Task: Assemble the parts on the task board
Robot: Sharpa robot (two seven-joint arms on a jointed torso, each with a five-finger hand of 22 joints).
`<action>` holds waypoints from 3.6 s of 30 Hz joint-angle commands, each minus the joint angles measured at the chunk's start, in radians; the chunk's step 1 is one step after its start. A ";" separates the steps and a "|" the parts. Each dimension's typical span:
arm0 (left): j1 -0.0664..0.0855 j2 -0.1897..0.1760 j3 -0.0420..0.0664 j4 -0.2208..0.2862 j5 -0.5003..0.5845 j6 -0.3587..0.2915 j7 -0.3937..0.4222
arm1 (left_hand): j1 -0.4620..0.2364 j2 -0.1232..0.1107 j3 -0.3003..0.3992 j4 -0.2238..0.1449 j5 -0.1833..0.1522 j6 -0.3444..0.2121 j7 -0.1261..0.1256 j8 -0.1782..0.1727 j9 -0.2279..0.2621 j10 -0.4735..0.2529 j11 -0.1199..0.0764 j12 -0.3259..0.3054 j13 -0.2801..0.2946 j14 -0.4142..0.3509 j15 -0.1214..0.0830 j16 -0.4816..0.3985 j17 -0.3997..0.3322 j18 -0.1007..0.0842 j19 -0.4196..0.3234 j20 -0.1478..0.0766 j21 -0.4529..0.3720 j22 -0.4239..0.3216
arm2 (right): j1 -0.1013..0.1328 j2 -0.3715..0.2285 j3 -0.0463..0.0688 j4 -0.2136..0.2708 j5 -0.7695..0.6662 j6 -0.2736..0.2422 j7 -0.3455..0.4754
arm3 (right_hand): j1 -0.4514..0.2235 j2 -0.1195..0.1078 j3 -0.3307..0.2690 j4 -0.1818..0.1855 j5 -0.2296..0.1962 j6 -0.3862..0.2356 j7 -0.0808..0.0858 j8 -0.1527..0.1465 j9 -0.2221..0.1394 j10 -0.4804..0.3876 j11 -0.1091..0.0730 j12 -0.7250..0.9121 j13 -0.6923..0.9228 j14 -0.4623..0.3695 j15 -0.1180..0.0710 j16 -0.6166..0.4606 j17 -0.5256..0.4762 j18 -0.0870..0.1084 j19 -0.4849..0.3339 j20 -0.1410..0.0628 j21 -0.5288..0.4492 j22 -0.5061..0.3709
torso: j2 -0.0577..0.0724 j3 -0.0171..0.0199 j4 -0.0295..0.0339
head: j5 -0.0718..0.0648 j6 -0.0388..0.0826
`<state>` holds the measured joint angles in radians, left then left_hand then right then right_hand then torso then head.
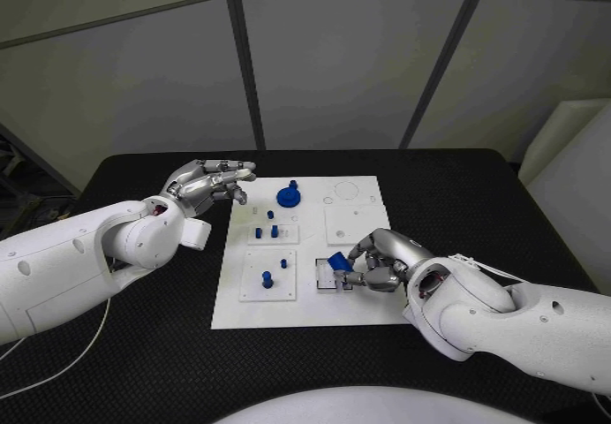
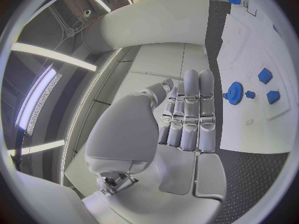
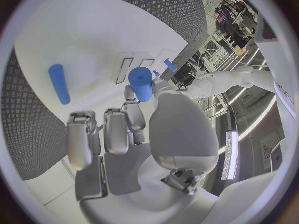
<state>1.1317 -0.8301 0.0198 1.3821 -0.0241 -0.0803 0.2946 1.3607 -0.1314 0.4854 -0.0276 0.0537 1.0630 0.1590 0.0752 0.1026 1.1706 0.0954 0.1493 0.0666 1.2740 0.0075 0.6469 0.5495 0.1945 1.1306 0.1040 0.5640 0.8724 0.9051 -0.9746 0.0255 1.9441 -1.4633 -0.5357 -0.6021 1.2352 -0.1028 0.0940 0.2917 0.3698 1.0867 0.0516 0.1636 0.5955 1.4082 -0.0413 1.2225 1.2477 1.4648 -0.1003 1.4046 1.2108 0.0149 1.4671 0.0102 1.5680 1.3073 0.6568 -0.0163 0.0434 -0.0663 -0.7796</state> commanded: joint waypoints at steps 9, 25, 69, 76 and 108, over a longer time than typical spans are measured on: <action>0.002 -0.004 0.001 0.009 0.002 0.013 0.011 | -0.002 0.000 -0.002 -0.002 -0.001 -0.005 0.005 -0.006 -0.001 -0.008 0.000 -0.005 0.001 -0.007 0.003 -0.007 -0.002 -0.012 -0.001 0.009 -0.004 -0.001 | 0.001 0.051 0.001 -0.034 0.006 0.045 -0.051 | -0.123 -0.009 -0.027 0.004 -0.015 0.063 -0.036 0.026 0.161 0.016 -0.012 -0.003 0.008 0.042 -0.014 -0.001 -0.001 -0.015 0.104 -0.011 0.003 0.263 | 0.000 -0.0003 -0.0016 | 0.008 -0.001; 0.002 -0.005 0.001 0.010 0.002 0.016 0.009 | -0.001 0.001 -0.002 -0.002 -0.001 -0.005 0.005 -0.006 -0.001 -0.009 0.000 -0.005 0.001 -0.008 0.003 -0.007 -0.002 -0.012 -0.001 0.009 -0.005 -0.002 | 0.002 0.080 0.001 -0.056 -0.042 0.012 -0.083 | -0.268 -0.072 -0.073 0.006 -0.267 0.077 -0.037 0.009 0.219 0.015 -0.012 -0.024 0.005 0.040 -0.015 -0.010 -0.012 -0.015 0.104 -0.014 0.003 0.263 | -0.001 0.0009 -0.0022 | 0.007 0.000; 0.002 -0.013 0.001 0.009 0.002 0.014 0.011 | -0.001 0.001 -0.002 -0.003 -0.001 -0.005 0.006 -0.006 -0.001 -0.010 0.001 -0.005 0.001 -0.009 0.003 -0.008 -0.002 -0.012 -0.001 0.009 -0.006 -0.003 | 0.003 -0.145 0.073 0.033 -0.007 0.091 -0.070 | 0.041 0.051 -0.207 -0.009 -0.123 -0.021 0.003 -0.104 0.165 -0.010 0.019 -0.108 -0.033 0.030 0.010 -0.050 -0.064 -0.015 0.104 0.008 0.003 0.263 | -0.004 0.0015 -0.0120 | -0.040 0.020; 0.002 -0.010 0.001 0.009 0.002 0.014 0.011 | -0.001 0.001 -0.002 -0.003 -0.001 -0.005 0.006 -0.006 -0.001 -0.010 0.001 -0.005 0.001 -0.009 0.003 -0.008 -0.002 -0.012 -0.001 0.009 -0.006 -0.003 | 0.000 -0.141 0.072 0.003 -0.109 0.109 -0.100 | 0.067 0.062 -0.214 -0.010 -0.113 0.012 -0.002 -0.100 0.123 -0.015 0.016 -0.126 -0.043 0.027 0.009 -0.061 -0.077 -0.015 0.104 0.010 0.003 0.263 | -0.005 0.0021 -0.0210 | -0.046 0.019; 0.001 -0.009 0.001 0.001 0.002 0.014 0.008 | -0.001 0.002 -0.002 -0.003 -0.001 -0.004 0.006 -0.006 -0.001 -0.009 0.001 -0.005 0.001 -0.009 0.003 -0.009 -0.002 -0.012 -0.001 0.009 -0.007 -0.003 | -0.082 -0.113 0.067 -0.010 -0.198 0.251 -0.110 | 0.028 0.051 -0.259 -0.003 -0.108 0.056 -0.010 -0.097 0.087 -0.012 0.011 -0.128 -0.040 0.030 0.005 -0.062 -0.072 -0.015 0.104 0.006 0.003 0.263 | -0.005 -0.0001 -0.0178 | -0.050 0.001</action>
<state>1.1319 -0.8401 0.0197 1.3829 -0.0241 -0.0748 0.2940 1.3607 -0.1314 0.4854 -0.0276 0.0537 1.0594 0.1626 0.0753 0.1023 1.1706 0.0953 0.1494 0.0666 1.2706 0.0109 0.6428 0.5490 0.1944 1.1307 0.1040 0.5601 0.8700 0.8274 -1.0902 0.0957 1.9386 -1.6481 -0.3104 -0.6977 1.2655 -0.0524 -0.1620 0.2933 0.2624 1.1365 0.0430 0.0697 0.6856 1.3952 -0.0285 1.0956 1.2061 1.4684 -0.0962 1.3477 1.1384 0.0151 1.4634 0.0143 1.5680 1.3073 0.6517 -0.0156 0.0248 -0.1165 -0.7771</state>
